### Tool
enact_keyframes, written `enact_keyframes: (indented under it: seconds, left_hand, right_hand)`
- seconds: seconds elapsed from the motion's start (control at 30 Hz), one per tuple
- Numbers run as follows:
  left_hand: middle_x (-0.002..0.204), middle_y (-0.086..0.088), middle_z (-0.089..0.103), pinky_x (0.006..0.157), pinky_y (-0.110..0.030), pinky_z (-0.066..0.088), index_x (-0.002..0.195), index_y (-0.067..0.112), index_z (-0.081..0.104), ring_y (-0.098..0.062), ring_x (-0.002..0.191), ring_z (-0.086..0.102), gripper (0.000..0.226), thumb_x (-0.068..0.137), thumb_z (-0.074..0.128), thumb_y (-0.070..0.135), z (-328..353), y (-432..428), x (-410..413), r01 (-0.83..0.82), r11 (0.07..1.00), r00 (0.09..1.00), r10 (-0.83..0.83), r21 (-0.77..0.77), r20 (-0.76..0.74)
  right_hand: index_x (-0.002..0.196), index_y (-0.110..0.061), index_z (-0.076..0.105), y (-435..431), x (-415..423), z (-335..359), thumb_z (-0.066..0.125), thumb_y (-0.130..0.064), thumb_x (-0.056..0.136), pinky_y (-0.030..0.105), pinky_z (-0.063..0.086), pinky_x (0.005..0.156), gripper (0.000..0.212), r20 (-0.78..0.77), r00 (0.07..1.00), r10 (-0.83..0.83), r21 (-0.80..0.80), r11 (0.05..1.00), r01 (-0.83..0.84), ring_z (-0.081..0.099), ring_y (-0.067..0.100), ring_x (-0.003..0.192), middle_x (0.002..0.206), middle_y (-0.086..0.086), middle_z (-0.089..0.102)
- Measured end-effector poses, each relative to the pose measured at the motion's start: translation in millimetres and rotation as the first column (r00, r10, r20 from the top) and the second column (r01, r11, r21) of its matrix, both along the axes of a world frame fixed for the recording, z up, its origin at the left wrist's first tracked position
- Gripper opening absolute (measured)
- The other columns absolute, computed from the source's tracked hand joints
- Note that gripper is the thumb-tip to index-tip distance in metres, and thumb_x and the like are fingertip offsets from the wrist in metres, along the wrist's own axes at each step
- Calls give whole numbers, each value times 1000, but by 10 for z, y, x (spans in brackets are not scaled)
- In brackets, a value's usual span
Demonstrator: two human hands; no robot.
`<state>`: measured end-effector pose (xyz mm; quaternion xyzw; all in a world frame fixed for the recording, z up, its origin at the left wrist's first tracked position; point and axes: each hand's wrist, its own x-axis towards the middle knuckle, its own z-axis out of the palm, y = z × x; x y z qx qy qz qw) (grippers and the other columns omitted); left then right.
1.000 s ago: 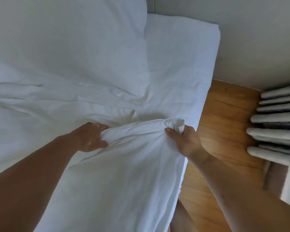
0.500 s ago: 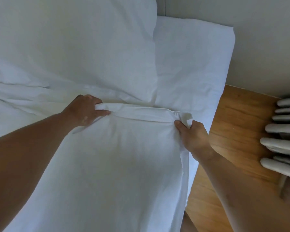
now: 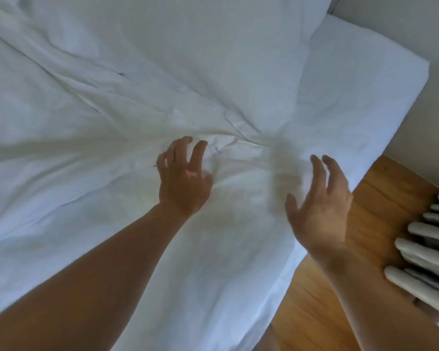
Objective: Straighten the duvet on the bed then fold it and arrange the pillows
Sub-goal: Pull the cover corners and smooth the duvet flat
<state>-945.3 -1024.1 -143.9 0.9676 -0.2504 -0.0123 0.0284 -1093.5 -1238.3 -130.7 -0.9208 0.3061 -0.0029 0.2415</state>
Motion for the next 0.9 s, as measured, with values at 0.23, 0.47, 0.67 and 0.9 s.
enact_keyframes:
  seconds: [0.23,0.47,0.67,0.9]
  left_hand:
    - [158,-11,38,108,-60,39,151,30,42,-34,143,40,69,90,38,60,141,1898,-1915,-506,822,765,567,261,-303]
    - [168,12,13,120,-44,29,157,47,11,-16,153,20,77,89,25,78,132,3773,-3735,-750,335,57,892,570,-449]
    - [165,3,21,121,-42,26,158,41,18,-22,151,22,85,85,24,83,111,4759,-4581,-883,72,-156,888,465,-433]
    - [158,-3,25,113,-50,31,154,42,14,-29,145,29,100,72,51,87,-135,5806,-5076,-949,-200,-286,872,243,-397]
  right_hand:
    - [154,-31,35,1242,58,-33,37,-69,90,60,22,119,74,-181,531,828,115,554,-824,20,29,154,167,5,21]
    - [152,-23,40,1428,24,-269,37,-69,80,64,37,104,85,-419,506,754,91,590,-803,39,34,142,158,12,37]
    - [145,-7,48,2836,-241,-182,34,-64,86,67,38,97,83,-264,460,848,-39,467,-883,49,44,132,151,24,43]
    - [152,-24,41,5154,-1248,-447,27,-71,92,64,38,108,77,-199,50,979,-12,48,-999,40,36,143,161,11,33]
